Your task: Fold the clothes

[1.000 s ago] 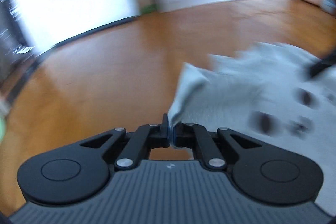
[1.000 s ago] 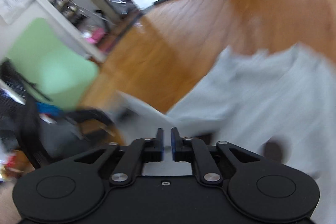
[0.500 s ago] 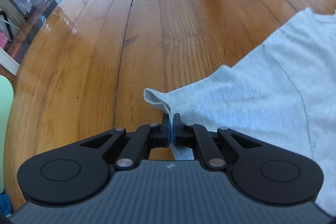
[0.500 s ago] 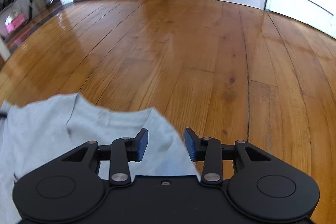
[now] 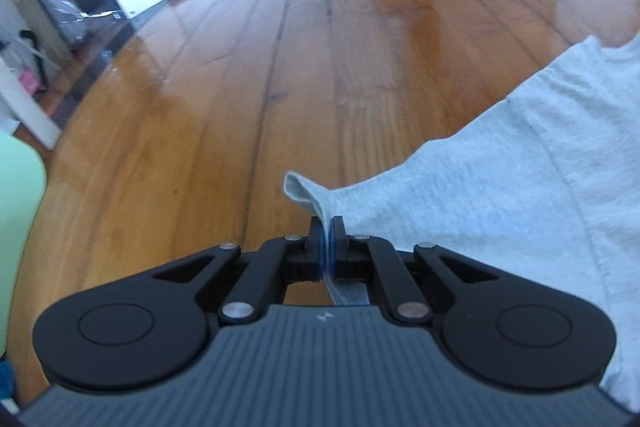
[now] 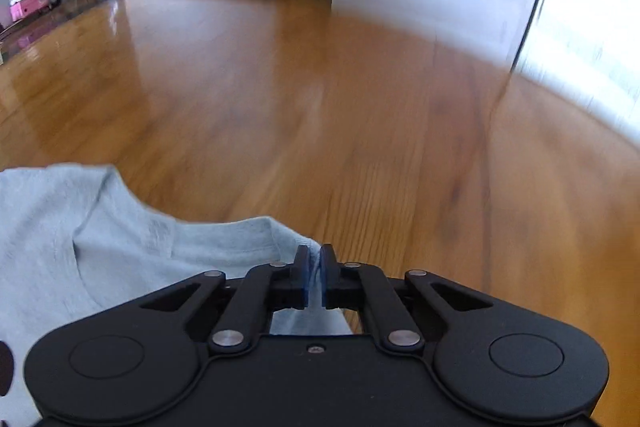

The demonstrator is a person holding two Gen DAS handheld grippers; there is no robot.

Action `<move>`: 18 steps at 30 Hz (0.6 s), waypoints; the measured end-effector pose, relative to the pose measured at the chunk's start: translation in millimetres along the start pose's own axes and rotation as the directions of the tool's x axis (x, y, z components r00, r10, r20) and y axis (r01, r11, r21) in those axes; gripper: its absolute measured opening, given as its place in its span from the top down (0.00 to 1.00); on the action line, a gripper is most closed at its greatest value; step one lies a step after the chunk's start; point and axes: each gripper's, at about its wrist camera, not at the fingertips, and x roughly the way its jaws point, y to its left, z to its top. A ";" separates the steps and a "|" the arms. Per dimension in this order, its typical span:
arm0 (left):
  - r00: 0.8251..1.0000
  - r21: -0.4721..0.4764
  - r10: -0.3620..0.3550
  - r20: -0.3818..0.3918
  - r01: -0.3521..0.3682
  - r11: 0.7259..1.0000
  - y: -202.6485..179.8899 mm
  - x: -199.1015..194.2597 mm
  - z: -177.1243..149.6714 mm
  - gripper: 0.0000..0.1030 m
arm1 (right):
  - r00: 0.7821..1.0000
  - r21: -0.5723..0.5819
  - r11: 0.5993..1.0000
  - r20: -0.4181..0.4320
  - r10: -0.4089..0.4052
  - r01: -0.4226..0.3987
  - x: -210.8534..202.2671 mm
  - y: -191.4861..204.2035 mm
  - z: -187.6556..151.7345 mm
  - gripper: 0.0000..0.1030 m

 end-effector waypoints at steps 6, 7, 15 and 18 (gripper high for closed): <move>0.995 0.012 0.095 -0.026 -0.094 0.995 -6.7 7.2 -6.2 0.97 | 0.998 -0.028 0.998 0.024 -0.061 0.062 0.7 2.7 -0.2 0.97; 0.992 0.025 0.123 -0.022 -0.122 0.992 -7.2 7.8 -6.8 0.97 | 0.997 -0.040 0.997 0.016 -0.070 0.070 3.8 4.3 -1.9 0.97; 0.995 -0.178 0.086 -0.049 -0.094 0.980 54.1 -12.8 -10.6 0.97 | 0.990 0.007 0.990 -0.014 -0.138 0.138 7.5 -1.0 -0.5 0.96; 0.998 -0.119 -0.056 0.008 0.056 0.991 31.9 -41.9 -9.4 0.95 | 0.988 0.137 0.983 0.066 -0.137 0.127 -31.7 -6.1 -0.5 0.49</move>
